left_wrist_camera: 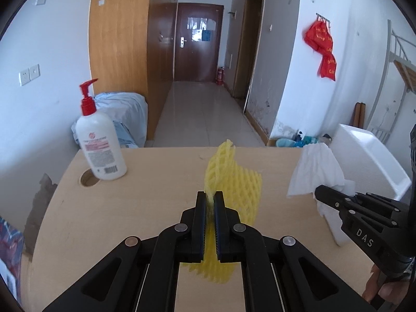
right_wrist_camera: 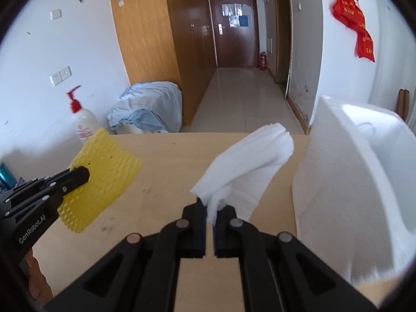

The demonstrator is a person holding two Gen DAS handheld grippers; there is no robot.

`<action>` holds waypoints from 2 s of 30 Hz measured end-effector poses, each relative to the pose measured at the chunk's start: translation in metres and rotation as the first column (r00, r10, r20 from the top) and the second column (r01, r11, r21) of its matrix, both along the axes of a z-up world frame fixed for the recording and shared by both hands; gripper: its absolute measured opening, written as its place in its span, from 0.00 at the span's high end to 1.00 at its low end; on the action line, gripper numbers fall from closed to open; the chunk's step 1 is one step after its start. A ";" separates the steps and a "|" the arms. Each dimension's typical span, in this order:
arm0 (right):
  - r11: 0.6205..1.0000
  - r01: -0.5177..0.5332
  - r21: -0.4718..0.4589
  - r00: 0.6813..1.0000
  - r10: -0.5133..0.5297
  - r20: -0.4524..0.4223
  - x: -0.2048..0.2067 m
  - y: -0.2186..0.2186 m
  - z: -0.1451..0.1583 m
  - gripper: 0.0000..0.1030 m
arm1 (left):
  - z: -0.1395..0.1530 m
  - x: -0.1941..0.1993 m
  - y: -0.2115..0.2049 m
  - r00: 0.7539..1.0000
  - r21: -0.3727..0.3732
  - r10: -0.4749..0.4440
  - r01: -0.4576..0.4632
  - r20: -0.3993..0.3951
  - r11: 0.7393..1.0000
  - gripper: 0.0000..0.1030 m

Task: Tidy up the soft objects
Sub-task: 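Lift and carry the foam net and tissues with both grippers toward the foam box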

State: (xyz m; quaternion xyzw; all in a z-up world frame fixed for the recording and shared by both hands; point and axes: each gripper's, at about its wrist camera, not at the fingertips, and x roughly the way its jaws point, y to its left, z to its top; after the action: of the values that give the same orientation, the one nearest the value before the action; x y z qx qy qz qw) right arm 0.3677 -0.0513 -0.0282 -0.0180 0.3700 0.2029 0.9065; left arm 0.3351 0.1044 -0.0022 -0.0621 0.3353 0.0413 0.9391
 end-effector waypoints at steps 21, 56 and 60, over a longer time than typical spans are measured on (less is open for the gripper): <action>0.997 -0.006 0.076 0.982 -0.008 0.188 -0.184 -0.059 0.041 0.95 | 0.027 -0.173 -0.060 0.986 0.003 -0.001 0.000 0.168 1.000 0.94; 0.962 0.247 0.114 0.925 -0.269 0.268 -0.267 -0.156 0.034 0.95 | 0.023 -0.196 -0.170 0.932 0.018 -0.283 0.287 0.225 0.958 0.94; 0.949 0.293 0.117 0.912 -0.314 0.264 -0.267 -0.174 0.034 0.95 | 0.020 -0.183 -0.189 0.920 0.026 -0.328 0.330 0.216 0.944 0.94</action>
State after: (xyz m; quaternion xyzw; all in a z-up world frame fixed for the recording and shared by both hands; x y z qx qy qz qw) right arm 0.1008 -0.2250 0.0053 0.0454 0.2286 0.0688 0.9700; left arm 0.1516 -0.0842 0.0182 -0.0143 0.2367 -0.1258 0.9633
